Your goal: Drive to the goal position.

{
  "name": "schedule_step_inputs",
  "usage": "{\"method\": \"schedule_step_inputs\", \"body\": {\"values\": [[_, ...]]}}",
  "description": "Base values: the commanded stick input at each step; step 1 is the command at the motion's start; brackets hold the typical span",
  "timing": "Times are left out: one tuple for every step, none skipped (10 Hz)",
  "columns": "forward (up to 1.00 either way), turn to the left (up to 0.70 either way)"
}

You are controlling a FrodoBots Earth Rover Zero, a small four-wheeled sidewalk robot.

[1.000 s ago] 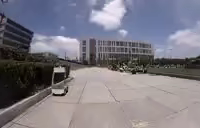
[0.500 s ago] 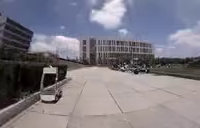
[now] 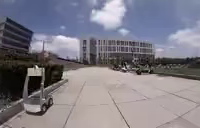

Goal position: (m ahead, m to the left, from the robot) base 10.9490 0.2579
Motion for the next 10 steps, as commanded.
{"method": "schedule_step_inputs", "body": {"values": [[0.85,0.27],[0.85,0.09],[0.85,0.00],[0.85,0.02],[0.85,0.04],[0.85,0.00],[0.85,0.00],[0.85,0.09],[0.85,0.10],[0.85,0.02]]}}
